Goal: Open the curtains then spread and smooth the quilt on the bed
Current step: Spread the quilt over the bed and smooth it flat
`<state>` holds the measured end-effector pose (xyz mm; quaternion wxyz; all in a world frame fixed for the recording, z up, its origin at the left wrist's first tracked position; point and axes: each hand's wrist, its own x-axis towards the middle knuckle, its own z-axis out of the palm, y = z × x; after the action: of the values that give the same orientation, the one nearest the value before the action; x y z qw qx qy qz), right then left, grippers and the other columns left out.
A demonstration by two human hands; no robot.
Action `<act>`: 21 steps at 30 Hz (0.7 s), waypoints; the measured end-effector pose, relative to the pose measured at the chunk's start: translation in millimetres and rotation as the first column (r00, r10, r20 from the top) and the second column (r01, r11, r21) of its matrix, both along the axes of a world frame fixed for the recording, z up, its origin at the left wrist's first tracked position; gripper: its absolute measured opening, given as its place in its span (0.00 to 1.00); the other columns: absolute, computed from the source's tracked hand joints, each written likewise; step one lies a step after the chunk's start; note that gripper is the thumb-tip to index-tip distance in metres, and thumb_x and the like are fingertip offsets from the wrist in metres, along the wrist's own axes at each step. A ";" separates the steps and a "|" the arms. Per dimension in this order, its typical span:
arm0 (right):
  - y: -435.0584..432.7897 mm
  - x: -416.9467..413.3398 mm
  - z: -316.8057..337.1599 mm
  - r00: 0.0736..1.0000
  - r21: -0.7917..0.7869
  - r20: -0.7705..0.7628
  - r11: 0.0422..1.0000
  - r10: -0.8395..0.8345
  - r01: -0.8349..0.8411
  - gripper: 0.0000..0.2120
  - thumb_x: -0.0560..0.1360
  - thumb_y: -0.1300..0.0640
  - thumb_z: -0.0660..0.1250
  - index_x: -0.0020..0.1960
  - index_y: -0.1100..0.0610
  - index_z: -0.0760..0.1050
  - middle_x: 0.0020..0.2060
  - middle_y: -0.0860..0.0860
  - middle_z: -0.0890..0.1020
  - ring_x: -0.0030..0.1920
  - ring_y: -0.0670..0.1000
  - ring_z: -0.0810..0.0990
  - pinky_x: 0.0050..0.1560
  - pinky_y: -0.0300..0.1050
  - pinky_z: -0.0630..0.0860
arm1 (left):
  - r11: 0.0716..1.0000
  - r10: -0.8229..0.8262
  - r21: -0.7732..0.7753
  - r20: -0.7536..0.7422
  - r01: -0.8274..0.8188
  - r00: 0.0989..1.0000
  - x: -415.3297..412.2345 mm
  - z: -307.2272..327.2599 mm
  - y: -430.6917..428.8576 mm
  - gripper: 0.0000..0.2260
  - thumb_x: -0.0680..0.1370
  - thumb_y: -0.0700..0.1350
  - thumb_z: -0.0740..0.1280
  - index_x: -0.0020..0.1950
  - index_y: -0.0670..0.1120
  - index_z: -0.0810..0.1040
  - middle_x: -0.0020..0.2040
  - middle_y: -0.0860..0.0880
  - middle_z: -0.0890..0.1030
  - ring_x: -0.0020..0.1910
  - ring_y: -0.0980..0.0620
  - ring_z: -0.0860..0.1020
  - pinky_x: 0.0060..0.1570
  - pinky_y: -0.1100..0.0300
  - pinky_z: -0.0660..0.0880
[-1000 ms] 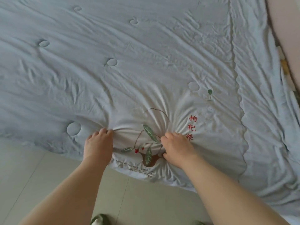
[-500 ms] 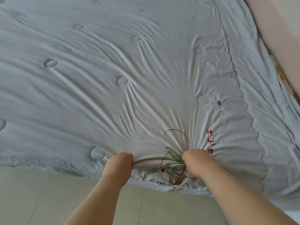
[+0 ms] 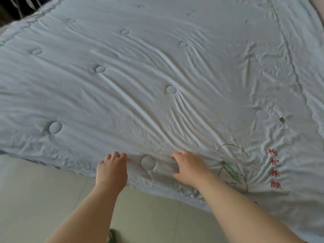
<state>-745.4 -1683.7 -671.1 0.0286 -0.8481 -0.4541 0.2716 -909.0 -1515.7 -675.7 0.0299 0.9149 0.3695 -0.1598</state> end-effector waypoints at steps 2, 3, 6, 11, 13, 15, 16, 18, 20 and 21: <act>35.0 -17.7 -5.0 1.000 0.055 0.014 0.998 0.004 -0.005 0.25 0.72 0.48 0.69 0.66 0.53 0.68 0.62 0.53 0.71 0.62 0.56 0.72 0.59 0.50 0.73 | 0.999 0.011 0.031 0.033 -0.012 0.999 -12.6 -3.6 29.8 0.18 0.75 0.44 0.66 0.64 0.51 0.69 0.59 0.51 0.73 0.60 0.49 0.72 0.55 0.57 0.69; 50.0 -24.6 -6.3 1.000 0.080 0.025 0.997 0.004 -0.006 0.26 0.72 0.48 0.69 0.67 0.54 0.67 0.62 0.53 0.71 0.62 0.56 0.72 0.60 0.50 0.72 | 0.999 0.008 0.046 0.049 -0.011 0.999 -16.8 -4.5 43.5 0.19 0.75 0.43 0.66 0.65 0.51 0.68 0.60 0.51 0.72 0.60 0.49 0.72 0.55 0.57 0.69; 109.1 -49.9 -14.4 0.997 0.134 0.077 0.991 0.007 -0.018 0.28 0.72 0.48 0.69 0.69 0.53 0.65 0.62 0.53 0.70 0.62 0.56 0.71 0.62 0.48 0.69 | 0.997 -0.007 0.079 0.092 0.000 0.996 -38.6 -10.7 100.5 0.23 0.74 0.42 0.66 0.68 0.51 0.65 0.64 0.51 0.69 0.63 0.48 0.70 0.58 0.56 0.69; 190.0 -85.4 -25.9 0.986 0.186 0.165 0.983 -0.027 -0.004 0.27 0.70 0.45 0.71 0.64 0.54 0.70 0.59 0.53 0.72 0.60 0.56 0.71 0.61 0.49 0.68 | 0.989 -0.059 0.139 0.036 0.054 0.998 -75.9 -19.6 190.4 0.27 0.75 0.42 0.67 0.72 0.49 0.62 0.69 0.49 0.67 0.67 0.47 0.68 0.63 0.54 0.67; 227.7 -101.4 -31.5 0.986 0.195 0.160 0.981 -0.046 0.014 0.21 0.72 0.48 0.69 0.61 0.56 0.74 0.57 0.54 0.75 0.59 0.57 0.73 0.59 0.49 0.69 | 0.990 -0.080 0.118 0.020 0.077 0.997 -89.7 -22.3 233.2 0.21 0.75 0.38 0.65 0.67 0.48 0.70 0.64 0.48 0.73 0.63 0.46 0.73 0.60 0.54 0.69; 249.4 -108.9 -34.1 0.987 0.175 0.140 0.983 -0.082 0.057 0.12 0.75 0.54 0.65 0.57 0.56 0.78 0.53 0.55 0.79 0.56 0.58 0.77 0.54 0.48 0.72 | 0.988 -0.122 0.097 -0.005 0.122 0.993 -91.2 -21.5 259.4 0.12 0.75 0.36 0.63 0.57 0.46 0.77 0.53 0.48 0.78 0.53 0.46 0.78 0.51 0.55 0.73; 256.0 -111.0 -36.3 0.985 0.148 0.137 0.985 -0.109 0.088 0.11 0.75 0.57 0.62 0.55 0.55 0.79 0.52 0.55 0.81 0.54 0.59 0.78 0.52 0.48 0.74 | 0.983 -0.157 0.091 -0.026 0.159 0.987 -89.7 -19.3 267.7 0.10 0.76 0.36 0.62 0.53 0.46 0.78 0.50 0.47 0.79 0.50 0.46 0.79 0.47 0.55 0.75; 259.8 -120.2 -36.7 0.986 0.039 0.112 0.992 -0.125 0.122 0.11 0.76 0.58 0.60 0.54 0.53 0.79 0.52 0.54 0.82 0.54 0.59 0.80 0.51 0.48 0.75 | 0.971 -0.229 0.048 -0.090 0.233 0.969 -86.9 -16.2 276.3 0.09 0.77 0.36 0.61 0.52 0.45 0.78 0.50 0.46 0.80 0.49 0.46 0.80 0.45 0.56 0.74; 260.1 -141.8 -38.0 0.995 -0.059 0.060 0.994 -0.083 0.087 0.12 0.76 0.59 0.59 0.54 0.53 0.79 0.53 0.54 0.81 0.55 0.58 0.79 0.52 0.47 0.74 | 0.960 -0.279 -0.031 -0.114 0.277 0.954 -91.9 -14.7 283.2 0.10 0.78 0.35 0.59 0.54 0.45 0.77 0.52 0.46 0.79 0.52 0.46 0.80 0.47 0.57 0.73; 259.7 -153.5 -38.8 0.996 -0.086 0.041 0.993 -0.078 0.081 0.11 0.76 0.60 0.59 0.54 0.54 0.78 0.53 0.54 0.81 0.56 0.58 0.78 0.52 0.47 0.73 | 0.954 -0.299 -0.065 -0.120 0.293 0.947 -96.2 -14.3 286.9 0.11 0.78 0.36 0.59 0.54 0.45 0.77 0.53 0.46 0.79 0.52 0.45 0.79 0.48 0.57 0.73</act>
<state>-898.9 -1424.0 -709.9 -0.0062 -0.8709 -0.4080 0.2740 -1005.2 -1228.9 -690.1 0.0031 0.9468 0.2256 -0.2294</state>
